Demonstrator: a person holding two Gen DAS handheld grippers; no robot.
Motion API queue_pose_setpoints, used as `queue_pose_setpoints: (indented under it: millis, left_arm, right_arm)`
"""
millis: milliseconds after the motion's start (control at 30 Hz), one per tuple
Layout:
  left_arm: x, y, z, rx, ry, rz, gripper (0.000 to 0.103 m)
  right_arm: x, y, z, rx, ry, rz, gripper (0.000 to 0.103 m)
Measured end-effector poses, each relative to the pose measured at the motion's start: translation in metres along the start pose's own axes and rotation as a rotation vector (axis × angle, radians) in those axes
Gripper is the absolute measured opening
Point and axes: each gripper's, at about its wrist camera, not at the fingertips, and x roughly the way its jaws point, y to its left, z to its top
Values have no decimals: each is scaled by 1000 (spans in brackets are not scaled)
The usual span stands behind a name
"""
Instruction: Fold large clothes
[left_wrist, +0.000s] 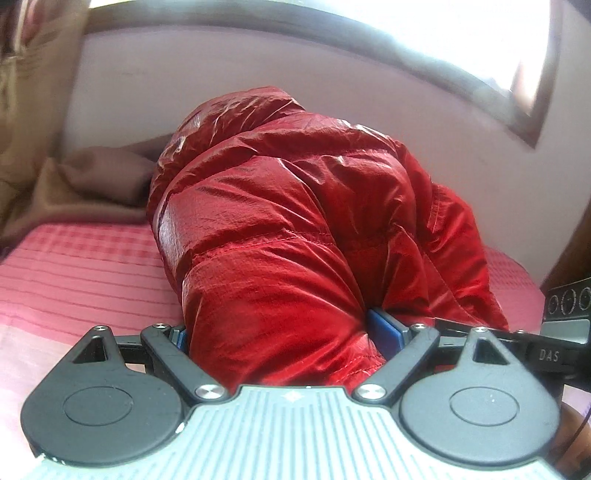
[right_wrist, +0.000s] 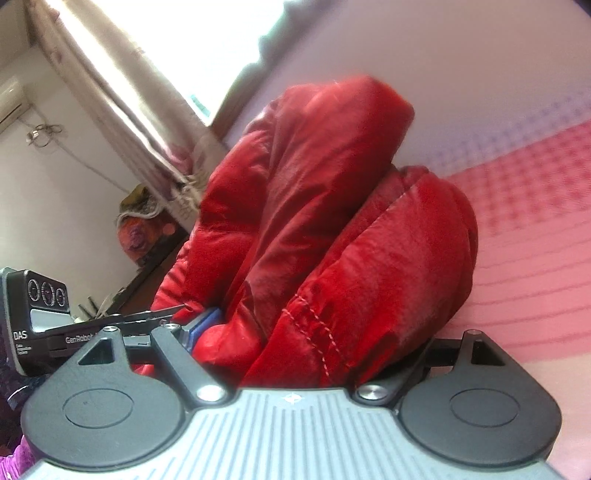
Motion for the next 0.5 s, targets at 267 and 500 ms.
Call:
queue_pose_setpoints:
  millis: [267,500]
  left_arm:
    - [-1,4,-2,-81,-13,44,87]
    - [-8,0,-2,-100,-40,85,87]
  right_arm:
    - [51,23,7,-58,57,11,84]
    - [72,32,6,-53,72,42,84]
